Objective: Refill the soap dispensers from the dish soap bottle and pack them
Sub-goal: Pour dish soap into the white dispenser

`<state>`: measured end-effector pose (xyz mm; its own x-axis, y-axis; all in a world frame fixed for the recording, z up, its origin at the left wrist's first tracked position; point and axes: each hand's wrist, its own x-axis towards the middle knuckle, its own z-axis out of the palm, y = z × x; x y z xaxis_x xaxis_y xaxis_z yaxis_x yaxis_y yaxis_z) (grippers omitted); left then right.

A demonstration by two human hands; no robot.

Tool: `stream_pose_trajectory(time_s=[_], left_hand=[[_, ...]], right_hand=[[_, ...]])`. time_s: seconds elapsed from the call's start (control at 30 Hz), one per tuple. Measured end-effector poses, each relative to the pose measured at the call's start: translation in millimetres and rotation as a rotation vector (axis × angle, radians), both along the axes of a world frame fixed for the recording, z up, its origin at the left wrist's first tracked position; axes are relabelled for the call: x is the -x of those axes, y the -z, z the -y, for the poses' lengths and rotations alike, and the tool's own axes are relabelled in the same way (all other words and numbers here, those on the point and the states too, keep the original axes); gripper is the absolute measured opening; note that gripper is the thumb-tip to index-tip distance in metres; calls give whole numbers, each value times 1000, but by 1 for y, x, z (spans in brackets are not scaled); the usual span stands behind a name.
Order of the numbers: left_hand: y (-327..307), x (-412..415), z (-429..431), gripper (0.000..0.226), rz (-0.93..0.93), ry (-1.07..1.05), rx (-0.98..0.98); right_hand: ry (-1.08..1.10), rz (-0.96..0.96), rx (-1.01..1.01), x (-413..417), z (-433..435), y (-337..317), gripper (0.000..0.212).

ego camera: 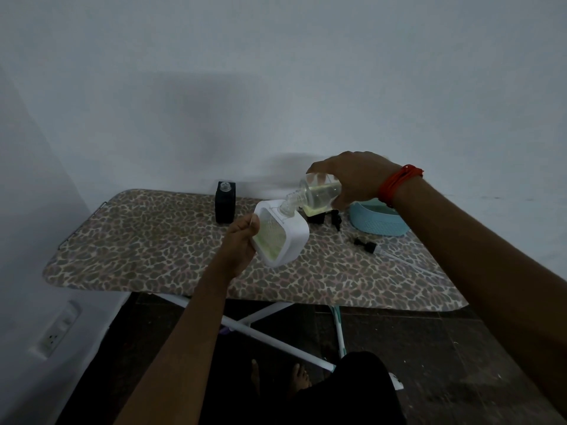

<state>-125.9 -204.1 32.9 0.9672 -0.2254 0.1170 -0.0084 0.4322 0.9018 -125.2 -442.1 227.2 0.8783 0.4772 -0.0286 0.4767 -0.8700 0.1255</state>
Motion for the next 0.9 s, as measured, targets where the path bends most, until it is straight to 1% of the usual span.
stream_pose_trajectory(time_s=[0.07,0.37,0.47,0.73,0.9], left_hand=[[0,1,0,31,11,10,12],[-1,2,3,31,-17,5,27],[0,0,2,36,-10,21,38],[-1,2,2,35,-4,8,36],[-5,6,1,38,17,39,33]], right_hand=[[-1,-2,-1,-1,0,1,77],[-1,8,12,-1,-1,2,78],[3,2,12,-1,-1,2,78],[0,5,13,-1,0,3,78],[0,-5,8,-2,-1,4,78]])
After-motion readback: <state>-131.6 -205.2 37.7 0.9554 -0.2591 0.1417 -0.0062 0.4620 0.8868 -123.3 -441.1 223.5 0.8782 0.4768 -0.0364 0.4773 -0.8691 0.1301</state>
